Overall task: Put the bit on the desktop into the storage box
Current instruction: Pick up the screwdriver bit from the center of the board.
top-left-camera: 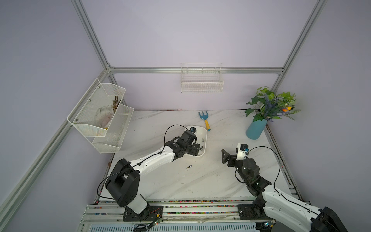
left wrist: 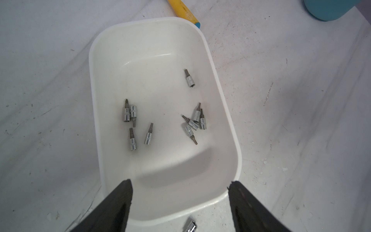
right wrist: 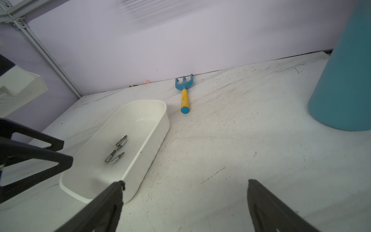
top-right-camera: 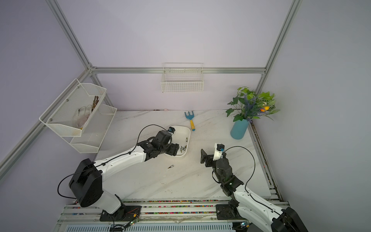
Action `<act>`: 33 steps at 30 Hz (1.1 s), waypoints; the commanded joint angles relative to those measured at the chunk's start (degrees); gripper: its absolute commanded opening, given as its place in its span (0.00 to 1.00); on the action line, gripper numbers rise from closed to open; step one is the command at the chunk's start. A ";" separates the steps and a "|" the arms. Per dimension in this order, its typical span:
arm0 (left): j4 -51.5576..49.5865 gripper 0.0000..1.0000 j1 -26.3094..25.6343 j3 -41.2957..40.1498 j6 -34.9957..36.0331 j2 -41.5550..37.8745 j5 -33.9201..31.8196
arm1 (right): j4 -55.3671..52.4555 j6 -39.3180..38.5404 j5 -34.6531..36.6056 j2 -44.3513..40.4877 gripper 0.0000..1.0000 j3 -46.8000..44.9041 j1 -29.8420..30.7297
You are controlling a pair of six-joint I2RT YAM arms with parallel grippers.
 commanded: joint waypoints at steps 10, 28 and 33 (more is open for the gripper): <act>-0.04 0.80 -3.04 -8.72 1.19 -2.50 6.87 | 1.80 0.12 -0.23 0.38 1.00 -0.62 -0.23; 0.65 0.61 -5.34 -9.80 0.54 4.65 4.48 | 1.59 0.16 -0.05 -0.06 1.00 -0.63 -0.19; 0.65 0.55 -5.67 -10.35 0.29 5.39 3.46 | 1.53 0.21 0.02 -0.02 1.00 -0.58 -0.23</act>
